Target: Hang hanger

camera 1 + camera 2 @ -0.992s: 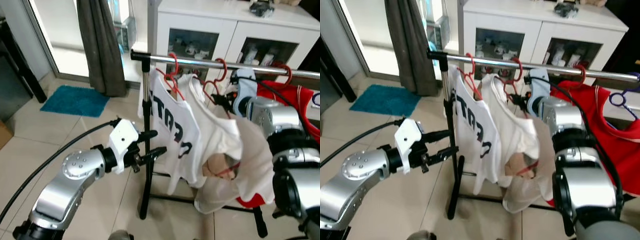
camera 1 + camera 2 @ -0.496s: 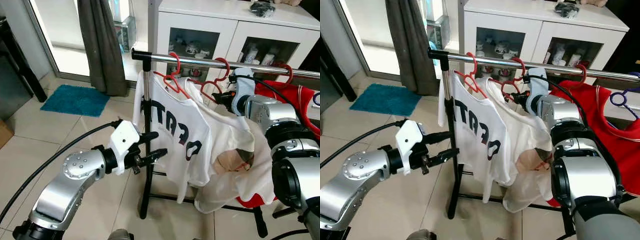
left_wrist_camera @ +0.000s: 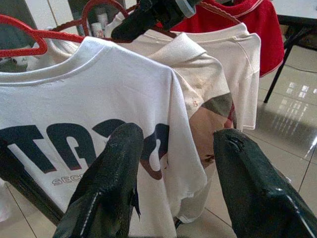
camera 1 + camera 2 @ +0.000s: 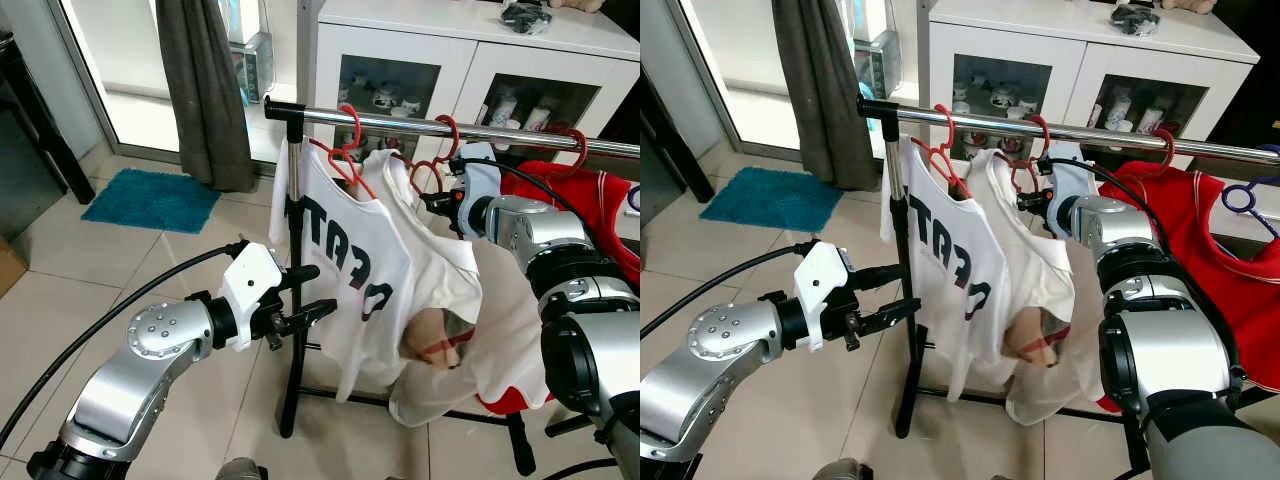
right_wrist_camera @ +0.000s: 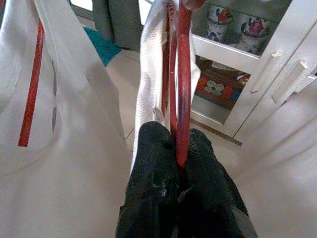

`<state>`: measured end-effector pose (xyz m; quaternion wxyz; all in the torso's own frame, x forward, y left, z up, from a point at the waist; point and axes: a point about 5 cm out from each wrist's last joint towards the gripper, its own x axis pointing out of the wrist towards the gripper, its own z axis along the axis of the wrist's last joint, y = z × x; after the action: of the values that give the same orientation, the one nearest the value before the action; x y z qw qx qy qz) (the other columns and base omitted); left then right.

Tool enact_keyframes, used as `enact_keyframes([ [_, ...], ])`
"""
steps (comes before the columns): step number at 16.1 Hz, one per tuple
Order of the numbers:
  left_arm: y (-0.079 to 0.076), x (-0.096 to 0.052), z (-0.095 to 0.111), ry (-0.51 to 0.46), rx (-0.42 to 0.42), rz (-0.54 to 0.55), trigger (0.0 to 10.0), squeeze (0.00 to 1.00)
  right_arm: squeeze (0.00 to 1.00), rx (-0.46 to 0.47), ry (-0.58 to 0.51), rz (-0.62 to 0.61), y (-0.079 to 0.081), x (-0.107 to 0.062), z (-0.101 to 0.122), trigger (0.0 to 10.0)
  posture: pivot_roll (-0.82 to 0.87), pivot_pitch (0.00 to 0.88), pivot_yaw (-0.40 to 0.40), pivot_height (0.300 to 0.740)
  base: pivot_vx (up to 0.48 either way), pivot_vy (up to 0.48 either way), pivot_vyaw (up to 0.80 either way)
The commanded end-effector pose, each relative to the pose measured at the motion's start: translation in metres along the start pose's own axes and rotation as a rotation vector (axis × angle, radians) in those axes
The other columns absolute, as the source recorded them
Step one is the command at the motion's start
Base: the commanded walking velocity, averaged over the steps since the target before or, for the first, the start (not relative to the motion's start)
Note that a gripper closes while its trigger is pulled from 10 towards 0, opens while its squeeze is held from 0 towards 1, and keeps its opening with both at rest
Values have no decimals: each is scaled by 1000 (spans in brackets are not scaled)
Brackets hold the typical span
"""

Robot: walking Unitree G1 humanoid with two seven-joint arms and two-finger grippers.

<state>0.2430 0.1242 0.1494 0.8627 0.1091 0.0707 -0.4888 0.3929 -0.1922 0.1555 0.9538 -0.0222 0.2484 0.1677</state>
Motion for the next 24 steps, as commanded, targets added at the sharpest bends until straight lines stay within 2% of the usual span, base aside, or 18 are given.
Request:
enact_keyframes([
  [1, -1, 2, 1, 7, 17, -6, 10000, 0, 0, -14, -15, 8, 0, -1, 9, 0, 26, 4, -46, 740, 0, 0, 0],
  [6, 0, 3, 2, 10, 20, 1, 10000, 0, 0, -12, -20, -13, -2, -1, 9, 0, 25, 2, -47, 740, 0, 0, 0],
  [9, 6, 7, 1, 13, 11, 90, 10000, 0, 0, 27, -62, -22, -3, -3, 12, 0, 25, 5, -46, 740, 0, 0, 0],
  [11, 14, 12, 1, -16, -15, 191, 10000, 0, 0, 15, -118, -39, -5, -6, 16, 0, 22, 8, -40, 740, 0, 0, 0],
  [13, 21, 15, 1, -32, -53, 288, 10000, 0, 0, -6, -227, -103, -8, -13, 22, 0, 16, 17, -25, 740, 0, 0, 0],
  [15, 21, 15, 0, -33, -65, 305, 10000, 0, 0, -10, -245, -114, -8, -16, 20, 0, 15, 20, -21, 740, 0, 0, 0],
  [17, 20, 18, -4, -22, -80, 338, 10000, 0, 0, -36, -261, -77, 0, -23, 11, 0, 10, 27, -12, 740, 0, 0, 0],
  [18, 18, 19, -6, -14, -83, 349, 10000, 0, 0, -61, -297, -25, 9, -31, 6, 0, 9, 34, -8, 740, 0, 0, 0],
  [20, 18, 20, -8, -6, -90, 374, 10000, 0, 0, -81, -332, 5, 19, -43, -4, 0, 14, 40, -14, 740, 0, 0, 0],
  [24, 19, 16, -12, 15, -94, 398, 10000, 0, 0, -97, -320, -5, 30, -63, -28, 0, 13, 42, -19, 740, 0, 0, 0],
])
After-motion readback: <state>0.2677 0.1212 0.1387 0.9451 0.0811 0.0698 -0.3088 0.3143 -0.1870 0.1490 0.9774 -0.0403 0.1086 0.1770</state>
